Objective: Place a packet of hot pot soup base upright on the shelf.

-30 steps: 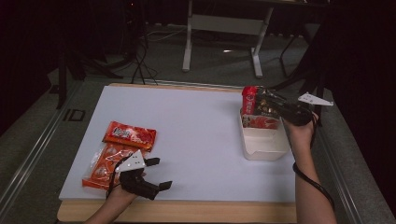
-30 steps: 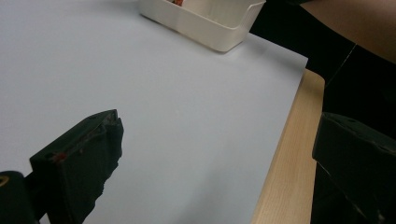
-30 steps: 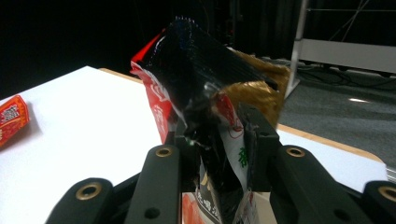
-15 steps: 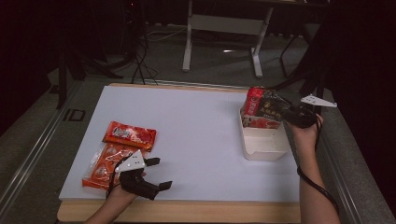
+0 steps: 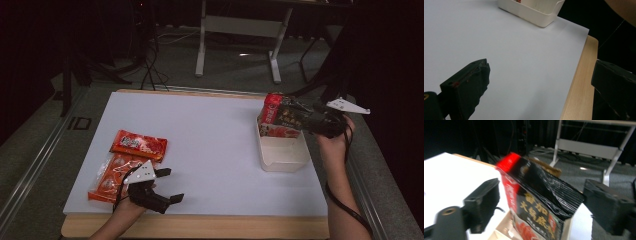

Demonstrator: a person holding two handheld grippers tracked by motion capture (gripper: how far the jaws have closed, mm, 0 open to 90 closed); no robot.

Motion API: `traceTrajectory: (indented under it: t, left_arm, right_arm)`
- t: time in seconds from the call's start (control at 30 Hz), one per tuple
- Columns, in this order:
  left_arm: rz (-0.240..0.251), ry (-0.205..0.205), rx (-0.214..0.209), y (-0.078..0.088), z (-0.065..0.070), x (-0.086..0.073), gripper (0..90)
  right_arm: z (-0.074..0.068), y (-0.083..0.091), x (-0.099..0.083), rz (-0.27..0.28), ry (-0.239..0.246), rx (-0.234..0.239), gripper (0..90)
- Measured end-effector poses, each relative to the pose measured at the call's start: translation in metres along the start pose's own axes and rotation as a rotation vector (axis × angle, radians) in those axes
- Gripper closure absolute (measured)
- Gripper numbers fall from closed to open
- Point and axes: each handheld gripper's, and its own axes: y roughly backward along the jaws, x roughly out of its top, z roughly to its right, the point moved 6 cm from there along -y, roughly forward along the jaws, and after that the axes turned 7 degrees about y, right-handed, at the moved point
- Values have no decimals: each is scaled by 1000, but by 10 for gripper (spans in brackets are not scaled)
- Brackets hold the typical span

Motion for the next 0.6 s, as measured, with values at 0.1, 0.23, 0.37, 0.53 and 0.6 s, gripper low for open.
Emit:
traceTrajectory:
  t: [0.1, 0.23, 0.37, 0.53, 0.6]
  left_arm:
    - [3, 6, 2, 1, 0, 0, 16]
    - [13, 31, -3, 4, 0, 3, 16]
    - [8, 25, 2, 7, 0, 4, 16]
    - [-21, 33, 10, 10, -1, 5, 16]
    - [-33, 33, 13, 12, -1, 6, 16]
  right_arm:
    - [-5, 11, 10, 39, 5, 2, 117]
    - [-16, 24, 19, 73, 6, 27, 114]
    - [-30, 34, 25, 90, 13, 46, 114]
    - [-52, 39, 25, 95, 24, 88, 117]
    - [-60, 39, 25, 98, 26, 111, 118]
